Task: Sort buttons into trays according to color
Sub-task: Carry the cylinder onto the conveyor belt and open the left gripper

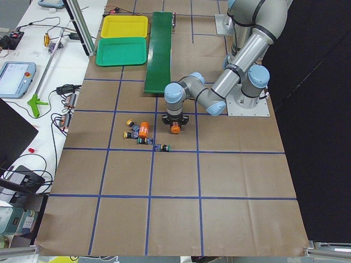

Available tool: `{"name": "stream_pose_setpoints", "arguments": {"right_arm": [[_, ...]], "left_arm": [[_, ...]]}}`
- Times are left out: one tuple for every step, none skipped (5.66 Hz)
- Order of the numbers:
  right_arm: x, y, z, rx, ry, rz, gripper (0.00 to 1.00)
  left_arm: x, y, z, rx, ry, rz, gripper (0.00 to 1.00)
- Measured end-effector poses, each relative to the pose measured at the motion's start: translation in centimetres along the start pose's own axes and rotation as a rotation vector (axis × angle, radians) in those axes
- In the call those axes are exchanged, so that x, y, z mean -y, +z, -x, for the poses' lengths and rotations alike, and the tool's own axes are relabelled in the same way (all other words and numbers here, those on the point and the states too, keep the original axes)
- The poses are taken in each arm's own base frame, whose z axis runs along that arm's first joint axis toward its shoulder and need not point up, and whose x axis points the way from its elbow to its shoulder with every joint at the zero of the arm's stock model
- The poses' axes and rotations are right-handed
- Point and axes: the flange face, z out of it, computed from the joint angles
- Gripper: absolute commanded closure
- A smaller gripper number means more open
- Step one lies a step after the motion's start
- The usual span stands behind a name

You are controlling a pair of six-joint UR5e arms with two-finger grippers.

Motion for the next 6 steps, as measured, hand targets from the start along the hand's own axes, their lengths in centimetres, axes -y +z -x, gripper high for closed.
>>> {"name": "stream_pose_setpoints", "arguments": {"right_arm": [[0.0, 0.0, 0.0, 0.000, 0.000, 0.000, 0.00], [0.0, 0.0, 0.0, 0.000, 0.000, 0.000, 0.00], [0.0, 0.0, 0.0, 0.000, 0.000, 0.000, 0.00], [0.0, 0.0, 0.0, -0.001, 0.000, 0.000, 0.00], [0.0, 0.0, 0.0, 0.000, 0.000, 0.000, 0.00], [0.0, 0.0, 0.0, 0.000, 0.000, 0.000, 0.00]], "left_arm": [[3.7, -3.8, 2.7, -0.013, -0.027, -0.009, 0.99], [7.1, -7.6, 5.4, -0.032, -0.079, -0.025, 0.99], [10.5, -10.4, 7.4, -0.038, -0.129, -0.030, 0.99], [14.4, -11.7, 8.5, -0.035, -0.169, -0.024, 0.99], [18.6, -12.1, 9.1, -0.035, -0.202, -0.016, 0.99], [22.5, -12.1, 9.3, -0.034, -0.210, -0.011, 0.99]]}}
